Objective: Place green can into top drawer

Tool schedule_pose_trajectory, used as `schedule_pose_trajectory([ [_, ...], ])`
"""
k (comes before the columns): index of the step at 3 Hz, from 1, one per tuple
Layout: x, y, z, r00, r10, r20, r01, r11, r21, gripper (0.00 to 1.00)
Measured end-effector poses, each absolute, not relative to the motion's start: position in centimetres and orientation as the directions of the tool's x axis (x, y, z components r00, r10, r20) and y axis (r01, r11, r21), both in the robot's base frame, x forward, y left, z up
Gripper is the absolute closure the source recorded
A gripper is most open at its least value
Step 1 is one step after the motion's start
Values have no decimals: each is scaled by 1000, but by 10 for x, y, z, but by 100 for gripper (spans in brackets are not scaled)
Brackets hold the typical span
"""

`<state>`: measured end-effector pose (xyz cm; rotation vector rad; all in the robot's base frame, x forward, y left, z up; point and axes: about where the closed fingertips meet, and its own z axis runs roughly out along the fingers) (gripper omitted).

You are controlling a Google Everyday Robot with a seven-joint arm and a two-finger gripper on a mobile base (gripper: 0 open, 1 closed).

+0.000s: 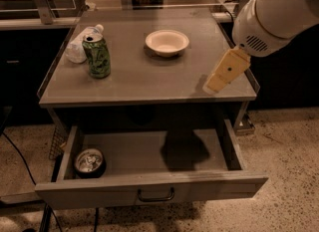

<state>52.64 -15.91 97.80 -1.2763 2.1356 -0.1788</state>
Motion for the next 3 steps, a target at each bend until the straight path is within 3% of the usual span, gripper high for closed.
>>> schedule_pose_trajectory([
  [3, 582, -113, 964, -262, -756, -600, -730, 562, -389, 0],
])
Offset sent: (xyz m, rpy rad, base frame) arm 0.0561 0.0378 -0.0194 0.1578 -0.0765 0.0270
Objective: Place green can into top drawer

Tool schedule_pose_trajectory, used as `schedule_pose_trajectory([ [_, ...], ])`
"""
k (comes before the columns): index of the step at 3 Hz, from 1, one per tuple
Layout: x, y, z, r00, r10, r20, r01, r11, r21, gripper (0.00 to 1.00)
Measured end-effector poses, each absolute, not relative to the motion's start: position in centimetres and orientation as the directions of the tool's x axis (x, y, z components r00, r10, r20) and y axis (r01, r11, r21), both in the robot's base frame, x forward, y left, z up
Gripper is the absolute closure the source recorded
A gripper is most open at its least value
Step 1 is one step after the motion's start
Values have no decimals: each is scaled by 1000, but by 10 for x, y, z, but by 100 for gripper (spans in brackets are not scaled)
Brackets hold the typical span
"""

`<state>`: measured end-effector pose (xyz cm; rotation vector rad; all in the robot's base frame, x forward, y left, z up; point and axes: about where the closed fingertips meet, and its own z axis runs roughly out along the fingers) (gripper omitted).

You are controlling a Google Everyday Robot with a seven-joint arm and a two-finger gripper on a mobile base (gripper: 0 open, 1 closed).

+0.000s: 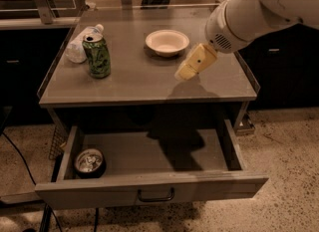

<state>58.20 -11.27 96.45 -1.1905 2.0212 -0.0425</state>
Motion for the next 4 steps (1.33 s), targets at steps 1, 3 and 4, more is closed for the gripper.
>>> schedule_pose_trajectory([
  [1, 606, -85, 964, -233, -725, -648, -735, 568, -371, 0],
  [3, 637, -28, 958, -189, -671, -717, -783, 544, -302, 0],
  [4, 637, -29, 958, -191, -671, -717, -782, 545, -302, 0],
])
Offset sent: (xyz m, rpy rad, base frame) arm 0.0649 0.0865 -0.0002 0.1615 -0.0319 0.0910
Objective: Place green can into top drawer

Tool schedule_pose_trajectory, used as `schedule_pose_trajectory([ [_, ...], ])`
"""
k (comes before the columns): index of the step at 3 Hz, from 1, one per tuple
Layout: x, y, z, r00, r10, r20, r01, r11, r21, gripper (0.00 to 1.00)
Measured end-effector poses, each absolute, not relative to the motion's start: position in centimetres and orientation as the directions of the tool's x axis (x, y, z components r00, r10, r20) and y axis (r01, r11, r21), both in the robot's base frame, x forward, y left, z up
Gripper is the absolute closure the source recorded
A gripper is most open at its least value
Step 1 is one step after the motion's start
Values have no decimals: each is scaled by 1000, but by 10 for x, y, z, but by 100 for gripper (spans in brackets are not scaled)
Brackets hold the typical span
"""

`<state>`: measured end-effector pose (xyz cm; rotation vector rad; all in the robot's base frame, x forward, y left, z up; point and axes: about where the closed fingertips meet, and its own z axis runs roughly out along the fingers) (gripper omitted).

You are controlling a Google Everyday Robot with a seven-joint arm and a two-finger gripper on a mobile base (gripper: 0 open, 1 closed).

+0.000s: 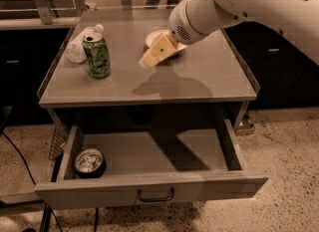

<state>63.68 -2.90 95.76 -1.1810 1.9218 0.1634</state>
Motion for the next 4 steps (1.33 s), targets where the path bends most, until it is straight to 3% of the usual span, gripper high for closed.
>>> schedule_pose_trajectory([
  [2, 656, -26, 917, -217, -605, -766, -785, 574, -231, 0],
  [4, 677, 22, 902, -161, -564, -810, -843, 505, -184, 0],
])
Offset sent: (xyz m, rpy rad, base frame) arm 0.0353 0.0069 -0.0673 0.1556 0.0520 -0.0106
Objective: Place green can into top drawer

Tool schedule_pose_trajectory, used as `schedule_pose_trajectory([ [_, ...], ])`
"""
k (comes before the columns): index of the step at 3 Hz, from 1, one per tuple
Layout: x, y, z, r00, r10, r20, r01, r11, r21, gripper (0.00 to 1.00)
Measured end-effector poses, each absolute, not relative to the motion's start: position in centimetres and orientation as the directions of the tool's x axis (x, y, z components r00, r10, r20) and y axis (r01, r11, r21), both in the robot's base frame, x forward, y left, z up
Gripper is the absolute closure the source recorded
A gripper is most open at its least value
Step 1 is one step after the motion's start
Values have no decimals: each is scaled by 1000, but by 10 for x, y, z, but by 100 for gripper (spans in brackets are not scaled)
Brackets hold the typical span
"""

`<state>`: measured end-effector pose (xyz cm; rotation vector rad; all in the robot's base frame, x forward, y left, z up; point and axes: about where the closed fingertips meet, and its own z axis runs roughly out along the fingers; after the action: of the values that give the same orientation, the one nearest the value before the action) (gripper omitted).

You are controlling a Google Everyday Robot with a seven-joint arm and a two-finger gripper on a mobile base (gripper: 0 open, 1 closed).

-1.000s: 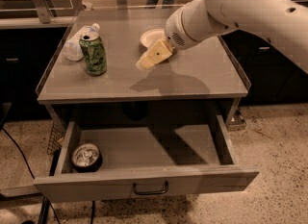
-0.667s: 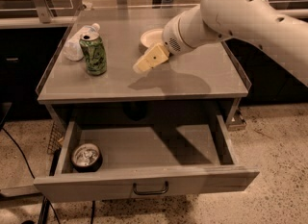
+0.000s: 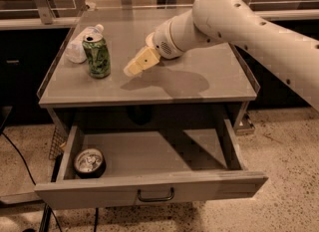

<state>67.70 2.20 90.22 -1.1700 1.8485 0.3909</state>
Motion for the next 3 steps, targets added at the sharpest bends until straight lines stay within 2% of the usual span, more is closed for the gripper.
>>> schedule_pose_trajectory([
  [1, 686, 62, 901, -108, -549, -829, -883, 435, -173, 0],
  [3, 693, 104, 891, -87, -527, -845, -921, 367, -134, 0],
])
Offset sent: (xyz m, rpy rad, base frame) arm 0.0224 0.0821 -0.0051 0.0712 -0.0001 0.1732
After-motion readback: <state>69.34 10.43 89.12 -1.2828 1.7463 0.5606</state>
